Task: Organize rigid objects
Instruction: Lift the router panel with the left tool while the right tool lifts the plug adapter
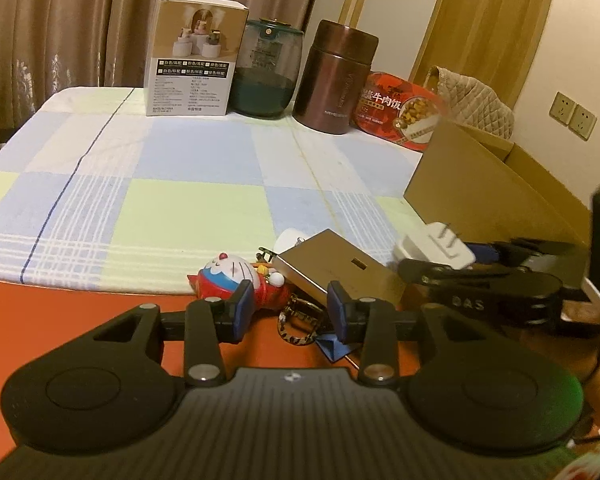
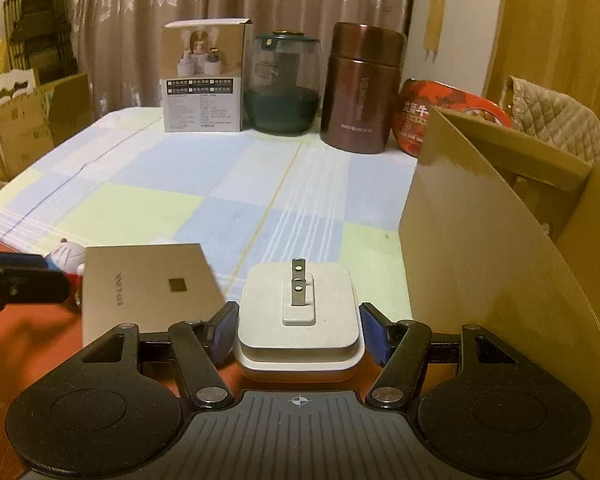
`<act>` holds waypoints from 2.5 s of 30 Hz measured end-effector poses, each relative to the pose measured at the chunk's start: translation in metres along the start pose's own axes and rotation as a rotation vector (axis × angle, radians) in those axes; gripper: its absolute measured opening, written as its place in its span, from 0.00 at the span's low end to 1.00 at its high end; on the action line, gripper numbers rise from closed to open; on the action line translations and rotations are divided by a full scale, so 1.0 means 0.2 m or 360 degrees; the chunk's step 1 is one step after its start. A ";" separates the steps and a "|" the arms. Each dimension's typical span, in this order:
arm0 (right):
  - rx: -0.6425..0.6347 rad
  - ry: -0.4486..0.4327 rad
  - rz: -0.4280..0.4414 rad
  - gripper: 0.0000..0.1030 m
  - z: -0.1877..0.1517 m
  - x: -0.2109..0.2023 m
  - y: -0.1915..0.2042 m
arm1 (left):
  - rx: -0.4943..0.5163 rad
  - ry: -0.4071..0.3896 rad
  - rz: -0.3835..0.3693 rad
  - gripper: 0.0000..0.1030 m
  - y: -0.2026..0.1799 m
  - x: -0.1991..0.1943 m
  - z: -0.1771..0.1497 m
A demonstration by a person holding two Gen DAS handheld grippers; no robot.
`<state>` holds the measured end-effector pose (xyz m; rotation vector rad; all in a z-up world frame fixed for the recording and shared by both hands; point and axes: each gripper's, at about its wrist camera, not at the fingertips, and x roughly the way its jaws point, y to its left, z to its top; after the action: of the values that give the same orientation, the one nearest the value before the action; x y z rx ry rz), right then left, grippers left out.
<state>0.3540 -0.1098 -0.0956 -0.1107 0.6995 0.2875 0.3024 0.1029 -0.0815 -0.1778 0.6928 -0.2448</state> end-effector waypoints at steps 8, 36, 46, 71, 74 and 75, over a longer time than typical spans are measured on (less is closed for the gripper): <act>-0.0025 0.0069 0.0371 0.60 0.01 -0.01 0.04 | -0.0050 0.0017 -0.0035 0.50 0.04 -0.02 0.00; -0.0124 0.0188 0.0373 0.60 -0.09 -0.08 0.18 | -0.0024 0.0242 -0.0072 0.21 0.16 -0.13 -0.08; -0.0173 0.0261 0.0742 0.60 -0.13 -0.13 0.33 | 0.0057 0.0149 0.0080 0.69 0.11 -0.27 -0.14; -0.0071 0.0266 0.0483 0.60 -0.15 -0.24 0.19 | 0.0441 0.0207 0.0306 0.84 0.02 -0.13 -0.20; -0.0067 0.0273 0.0477 0.59 -0.16 -0.23 0.18 | 0.0435 0.0213 0.0306 0.85 0.04 -0.13 -0.20; -0.0063 0.0276 0.0477 0.59 -0.16 -0.23 0.18 | 0.0427 0.0217 0.0308 0.85 0.05 -0.12 -0.20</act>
<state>0.2897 -0.0911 -0.0906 -0.0687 0.8836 0.5842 0.2598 0.1155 -0.0987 0.1630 0.7996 -0.1628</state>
